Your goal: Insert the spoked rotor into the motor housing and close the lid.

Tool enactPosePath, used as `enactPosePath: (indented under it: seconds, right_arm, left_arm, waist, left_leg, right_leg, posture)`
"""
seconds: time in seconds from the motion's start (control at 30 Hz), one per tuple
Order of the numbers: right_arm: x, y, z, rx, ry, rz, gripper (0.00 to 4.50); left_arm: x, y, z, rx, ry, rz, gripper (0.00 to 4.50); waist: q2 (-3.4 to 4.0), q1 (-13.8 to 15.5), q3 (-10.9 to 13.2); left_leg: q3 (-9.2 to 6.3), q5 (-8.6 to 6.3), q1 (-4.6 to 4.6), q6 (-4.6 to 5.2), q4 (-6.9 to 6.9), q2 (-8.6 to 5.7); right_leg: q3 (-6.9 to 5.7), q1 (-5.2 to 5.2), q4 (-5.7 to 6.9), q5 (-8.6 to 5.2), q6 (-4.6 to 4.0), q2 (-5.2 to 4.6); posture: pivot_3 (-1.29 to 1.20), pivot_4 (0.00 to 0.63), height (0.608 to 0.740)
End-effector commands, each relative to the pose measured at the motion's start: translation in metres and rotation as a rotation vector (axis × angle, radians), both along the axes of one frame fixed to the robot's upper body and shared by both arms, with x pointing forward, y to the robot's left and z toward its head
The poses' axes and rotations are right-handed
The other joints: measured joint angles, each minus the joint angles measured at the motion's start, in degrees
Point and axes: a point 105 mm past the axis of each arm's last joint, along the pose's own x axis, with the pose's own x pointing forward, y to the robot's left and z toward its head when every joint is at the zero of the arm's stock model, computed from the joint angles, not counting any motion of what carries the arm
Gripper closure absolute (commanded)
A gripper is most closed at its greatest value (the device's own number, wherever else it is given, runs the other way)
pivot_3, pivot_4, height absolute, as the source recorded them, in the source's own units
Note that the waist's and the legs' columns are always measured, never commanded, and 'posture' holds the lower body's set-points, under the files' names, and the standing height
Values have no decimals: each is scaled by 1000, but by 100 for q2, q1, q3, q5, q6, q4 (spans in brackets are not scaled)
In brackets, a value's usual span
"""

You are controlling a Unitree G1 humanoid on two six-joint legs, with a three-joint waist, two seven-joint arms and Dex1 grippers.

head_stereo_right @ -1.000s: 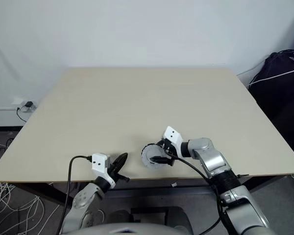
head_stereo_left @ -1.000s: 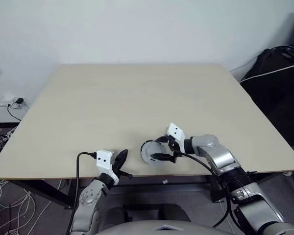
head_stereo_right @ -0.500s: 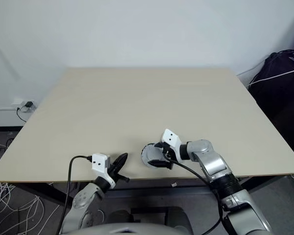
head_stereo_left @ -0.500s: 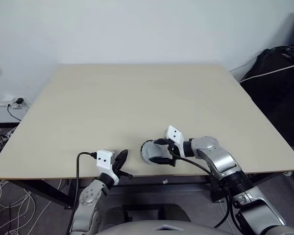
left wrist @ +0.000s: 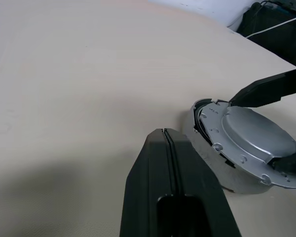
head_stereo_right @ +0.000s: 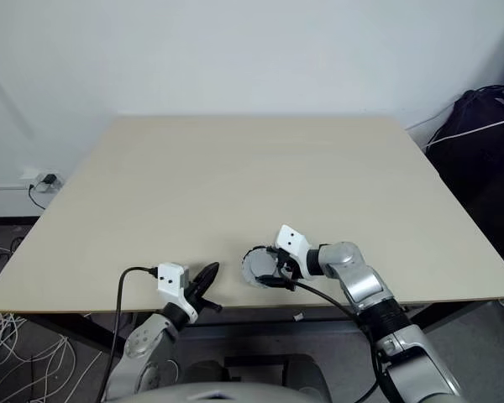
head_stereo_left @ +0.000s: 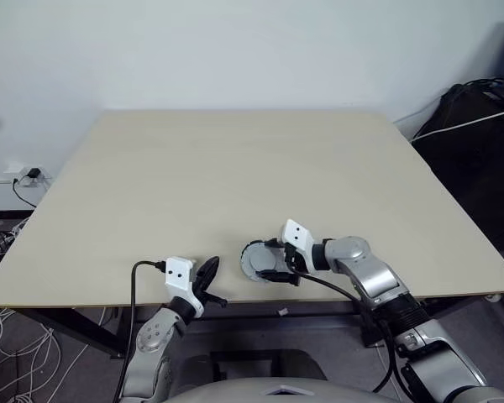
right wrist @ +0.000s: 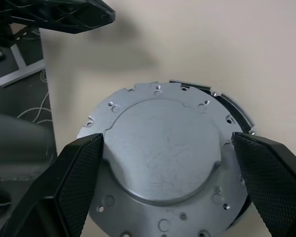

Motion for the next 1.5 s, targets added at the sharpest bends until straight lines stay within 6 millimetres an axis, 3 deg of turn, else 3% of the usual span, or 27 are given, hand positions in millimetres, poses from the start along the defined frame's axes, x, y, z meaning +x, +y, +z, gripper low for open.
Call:
enactPosePath:
  seconds: [0.03,0.1,0.53,0.77,1.5]
  right_arm:
    - [9,1,11,7,-57,2,903]
    - [10,1,12,11,-59,0,1290]
    - [13,0,22,114,-80,-86,1290]
    - [9,2,17,119,-78,-128,1290]
    - [9,7,-2,-37,-33,-158,1290]
  left_arm:
    - [3,-1,12,-15,-53,-3,4500]
    - [3,-1,12,-15,-52,-4,4500]
    - [2,-1,12,-19,-48,-2,4500]
    - [2,-1,10,-17,-47,-7,4500]
    - [2,-3,13,-23,-50,-2,4500]
  waist:
    - [0,2,0]
    - [0,4,0]
    - [0,8,0]
    - [0,5,0]
    - [1,-17,-4]
  left_leg:
    - [0,0,0,0,0,0]
    - [0,0,0,0,0,0]
    - [0,0,0,1,0,0]
    - [3,0,0,1,0,0]
    - [7,1,15,2,1,1]
  right_leg:
    - [0,0,0,0,0,0]
    - [0,0,0,0,0,0]
    - [1,-1,0,0,0,0]
    - [4,-2,1,0,0,0]
    - [8,6,6,1,1,0]
  posture:
    - [0,0,740]
    - [0,0,740]
    - [0,0,740]
    - [0,0,740]
    - [0,0,740]
